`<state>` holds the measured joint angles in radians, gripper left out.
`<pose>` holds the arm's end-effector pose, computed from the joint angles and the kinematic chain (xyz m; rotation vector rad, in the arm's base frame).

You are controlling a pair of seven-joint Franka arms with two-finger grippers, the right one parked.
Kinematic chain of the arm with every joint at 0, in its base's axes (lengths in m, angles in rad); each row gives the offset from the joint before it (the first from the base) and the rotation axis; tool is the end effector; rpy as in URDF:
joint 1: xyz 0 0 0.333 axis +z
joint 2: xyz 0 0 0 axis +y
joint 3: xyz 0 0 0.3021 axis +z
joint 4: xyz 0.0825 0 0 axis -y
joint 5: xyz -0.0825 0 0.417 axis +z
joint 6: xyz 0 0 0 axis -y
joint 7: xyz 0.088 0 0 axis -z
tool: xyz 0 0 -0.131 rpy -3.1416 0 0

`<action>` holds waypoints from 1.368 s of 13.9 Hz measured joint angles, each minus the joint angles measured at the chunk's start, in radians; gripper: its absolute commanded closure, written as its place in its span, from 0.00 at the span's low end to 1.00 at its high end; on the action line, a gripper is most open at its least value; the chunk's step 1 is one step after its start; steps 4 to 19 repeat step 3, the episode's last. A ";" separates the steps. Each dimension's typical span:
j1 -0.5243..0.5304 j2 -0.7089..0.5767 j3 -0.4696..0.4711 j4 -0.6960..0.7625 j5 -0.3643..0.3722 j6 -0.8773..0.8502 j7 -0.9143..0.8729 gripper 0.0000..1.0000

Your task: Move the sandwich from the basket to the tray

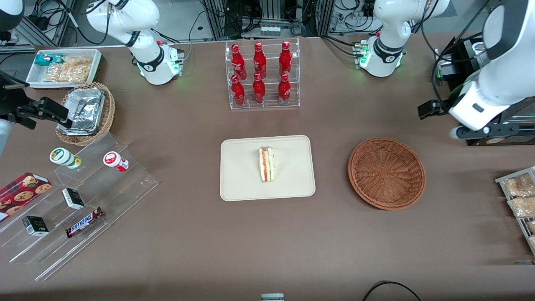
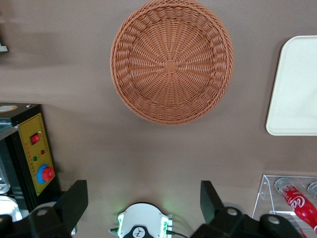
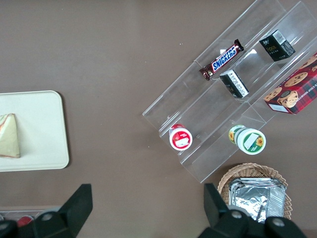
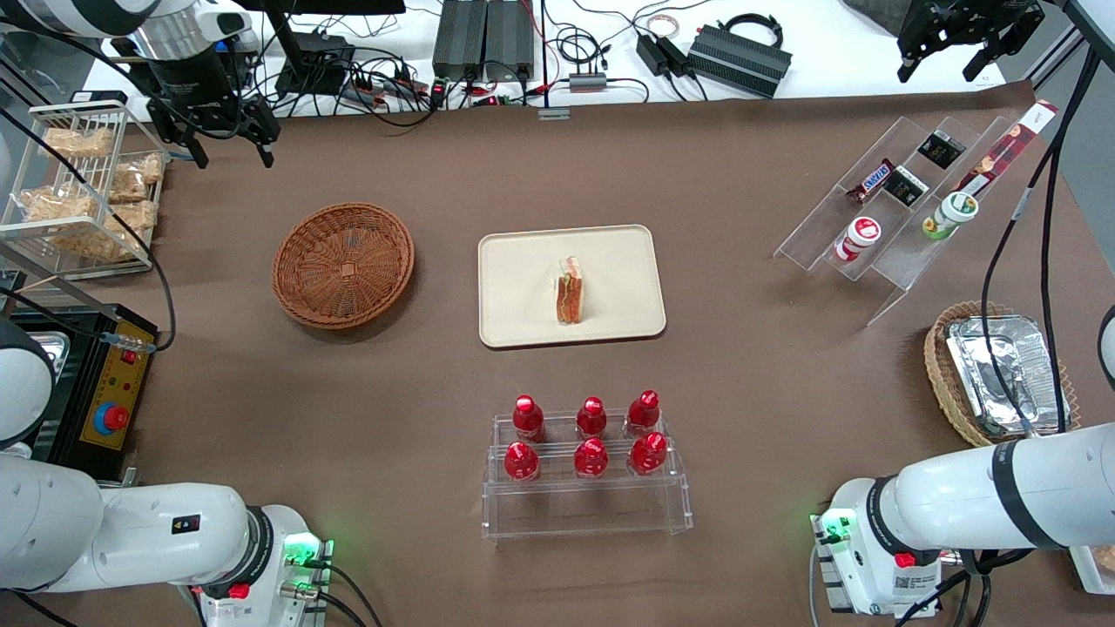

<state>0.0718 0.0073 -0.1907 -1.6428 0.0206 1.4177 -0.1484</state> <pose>0.5588 -0.0635 0.5360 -3.0713 -0.0462 0.3512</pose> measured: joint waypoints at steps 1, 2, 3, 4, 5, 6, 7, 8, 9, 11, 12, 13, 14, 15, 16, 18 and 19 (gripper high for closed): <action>0.001 -0.005 0.008 0.006 0.001 -0.002 0.012 0.00; 0.002 -0.009 0.018 0.010 0.002 -0.002 0.021 0.00; 0.002 -0.015 0.027 0.011 0.002 -0.002 0.024 0.00; 0.002 -0.015 0.027 0.011 0.002 -0.002 0.024 0.00; 0.002 -0.015 0.027 0.011 0.002 -0.002 0.024 0.00; 0.002 -0.015 0.027 0.011 0.002 -0.002 0.024 0.00; 0.002 -0.015 0.027 0.011 0.002 -0.002 0.024 0.00; 0.002 -0.015 0.027 0.011 0.002 -0.002 0.024 0.00; 0.002 -0.015 0.027 0.011 0.002 -0.002 0.024 0.00; 0.002 -0.015 0.027 0.011 0.002 -0.002 0.024 0.00; 0.002 -0.015 0.027 0.011 0.002 -0.002 0.024 0.00; 0.002 -0.015 0.027 0.011 0.002 -0.002 0.024 0.00; 0.002 -0.015 0.027 0.011 0.002 -0.002 0.024 0.00; 0.002 -0.015 0.027 0.011 0.002 -0.002 0.024 0.00; 0.002 -0.015 0.027 0.011 0.002 -0.002 0.024 0.00; 0.002 -0.015 0.027 0.011 0.002 -0.002 0.024 0.00; 0.002 -0.015 0.027 0.011 0.002 -0.002 0.024 0.00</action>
